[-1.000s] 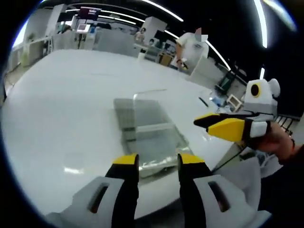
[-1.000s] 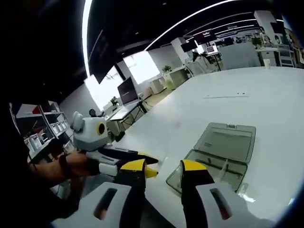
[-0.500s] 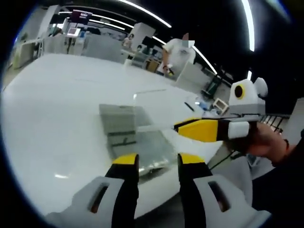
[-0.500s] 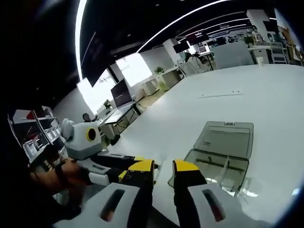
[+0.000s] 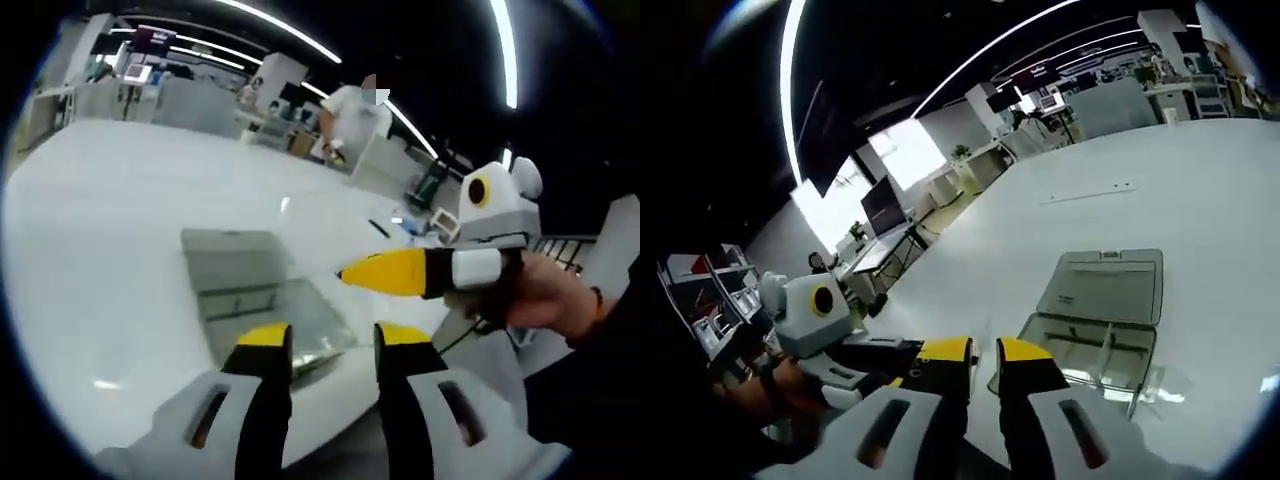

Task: Insert the divider into the dual guide fixture by aligning both edges with the guide slots and pushing it downward to the bottom, including one-sided entry, uneven engagement, binding, and posture correction.

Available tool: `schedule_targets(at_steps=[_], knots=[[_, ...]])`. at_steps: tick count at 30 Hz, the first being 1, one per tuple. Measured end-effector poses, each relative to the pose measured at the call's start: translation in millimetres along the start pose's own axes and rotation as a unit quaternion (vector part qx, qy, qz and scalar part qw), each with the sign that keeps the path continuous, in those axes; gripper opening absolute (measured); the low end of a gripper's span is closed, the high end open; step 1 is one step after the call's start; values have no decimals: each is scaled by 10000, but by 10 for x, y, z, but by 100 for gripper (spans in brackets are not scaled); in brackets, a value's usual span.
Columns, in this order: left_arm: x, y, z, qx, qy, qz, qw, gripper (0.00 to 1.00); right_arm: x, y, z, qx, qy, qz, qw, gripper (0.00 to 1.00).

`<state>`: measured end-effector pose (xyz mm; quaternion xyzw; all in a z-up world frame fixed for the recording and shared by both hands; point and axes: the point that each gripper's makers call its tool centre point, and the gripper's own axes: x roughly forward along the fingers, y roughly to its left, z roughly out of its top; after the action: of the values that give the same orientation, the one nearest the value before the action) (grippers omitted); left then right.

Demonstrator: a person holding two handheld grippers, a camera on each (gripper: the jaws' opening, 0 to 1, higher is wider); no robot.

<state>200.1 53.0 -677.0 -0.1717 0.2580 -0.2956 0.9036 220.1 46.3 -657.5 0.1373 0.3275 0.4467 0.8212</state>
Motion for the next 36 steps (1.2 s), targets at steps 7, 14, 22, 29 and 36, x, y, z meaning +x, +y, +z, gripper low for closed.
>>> schedule_targets(at_steps=[7, 14, 22, 29, 36], knots=[[0, -27, 1, -19, -94, 18, 10000, 31, -6, 1, 8, 162, -66, -31, 9998, 1], [-2, -15, 24, 12, -155, 62, 9999, 31, 6, -10, 32, 411, -148, -169, 9989, 0], [-11, -25, 4, -39, -142, 19, 9999, 32, 23, 10, 31, 552, 3, -314, 9980, 0], [-44, 15, -1, 379, -95, 55, 9992, 38, 72, -30, 25, 612, 306, -530, 9962, 0], [-107, 50, -29, 437, -80, 87, 9990, 41, 115, -37, 3, 459, 482, -648, 9957, 0]])
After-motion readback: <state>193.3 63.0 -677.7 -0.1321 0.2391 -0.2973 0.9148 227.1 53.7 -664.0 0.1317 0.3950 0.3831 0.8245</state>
